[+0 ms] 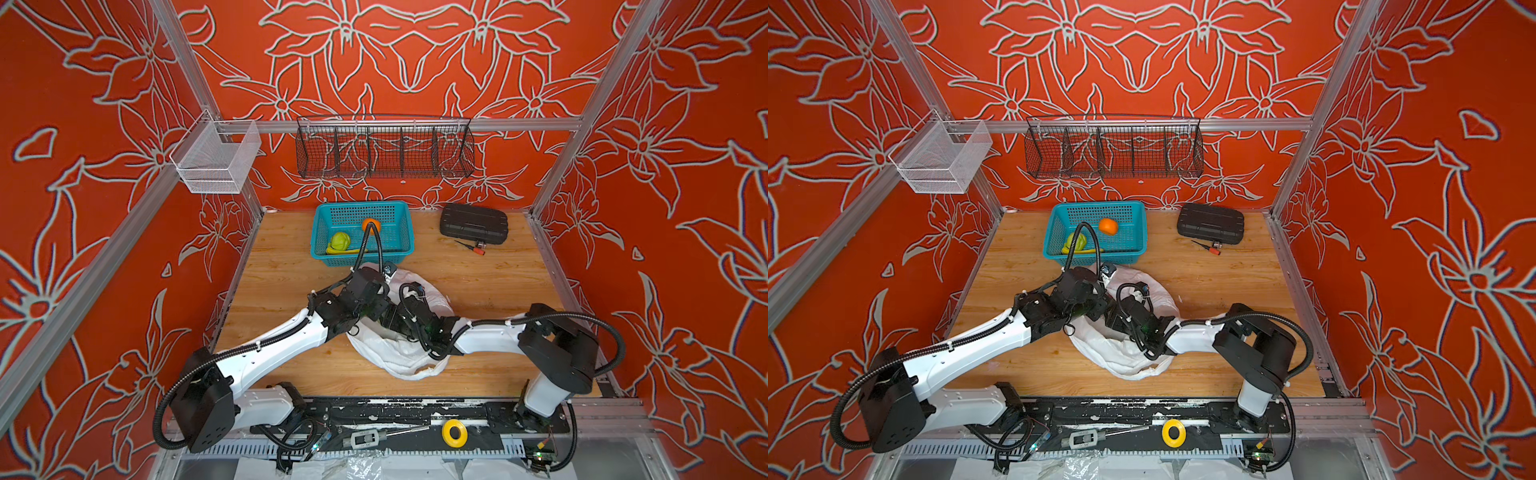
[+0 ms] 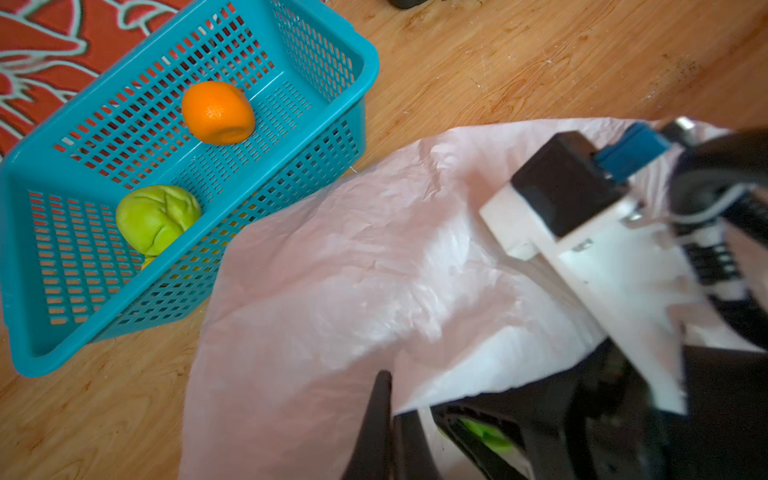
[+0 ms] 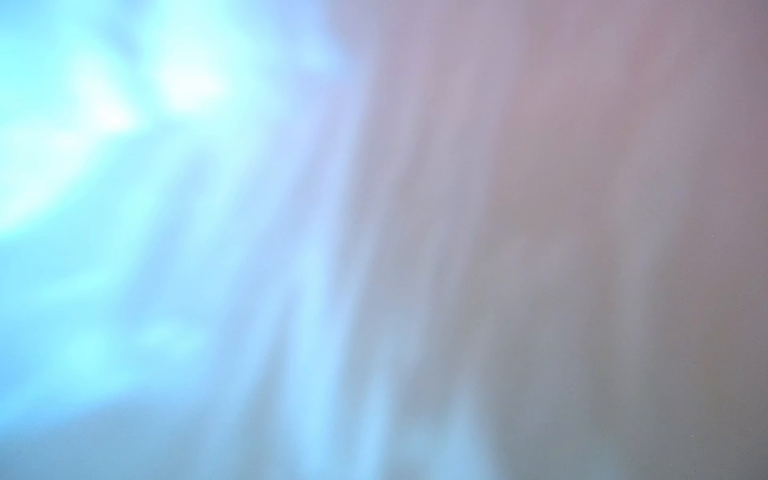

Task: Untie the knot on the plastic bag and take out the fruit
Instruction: 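Hold the bag rim with the left gripper while the right gripper grasps the green pear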

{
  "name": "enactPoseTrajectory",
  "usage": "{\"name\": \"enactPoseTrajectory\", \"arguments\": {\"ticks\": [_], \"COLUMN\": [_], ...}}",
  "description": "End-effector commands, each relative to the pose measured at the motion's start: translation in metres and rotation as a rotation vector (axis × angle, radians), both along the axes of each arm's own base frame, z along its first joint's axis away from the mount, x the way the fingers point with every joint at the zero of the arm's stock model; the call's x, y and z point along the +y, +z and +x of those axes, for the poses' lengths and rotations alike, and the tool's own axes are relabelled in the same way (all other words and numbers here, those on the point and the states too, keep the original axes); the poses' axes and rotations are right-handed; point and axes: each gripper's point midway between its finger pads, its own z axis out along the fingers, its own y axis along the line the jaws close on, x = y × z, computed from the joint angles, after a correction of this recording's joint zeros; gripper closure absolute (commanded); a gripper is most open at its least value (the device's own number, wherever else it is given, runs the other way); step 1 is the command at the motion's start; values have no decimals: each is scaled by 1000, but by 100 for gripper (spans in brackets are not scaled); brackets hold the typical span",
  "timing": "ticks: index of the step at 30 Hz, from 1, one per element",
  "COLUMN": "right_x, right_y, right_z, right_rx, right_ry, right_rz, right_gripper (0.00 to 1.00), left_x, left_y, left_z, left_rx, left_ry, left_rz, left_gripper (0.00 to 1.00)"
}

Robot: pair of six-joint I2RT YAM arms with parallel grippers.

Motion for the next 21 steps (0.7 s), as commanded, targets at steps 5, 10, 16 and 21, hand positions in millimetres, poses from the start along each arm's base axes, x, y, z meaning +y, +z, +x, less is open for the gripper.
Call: {"name": "enactPoseTrajectory", "arguments": {"ticks": [5, 10, 16, 21], "right_x": [-19, -40, -56, -60], "right_y": [29, 38, 45, 59], "right_z": [-30, -48, -60, -67], "right_rx": [-43, -61, -74, -89], "right_ry": [54, 58, 74, 106], "right_rz": [-1, -18, -33, -15], "right_gripper": [48, 49, 49, 50], "left_x": [0, -8, -19, -21], "left_y": [12, 16, 28, 43], "left_z": [11, 9, 0, -7], "left_rx": [10, 23, 40, 34], "left_ry": [26, 3, -43, -56], "left_rz": [-34, -85, -183, -253], "left_gripper": [93, 78, 55, 38]}}
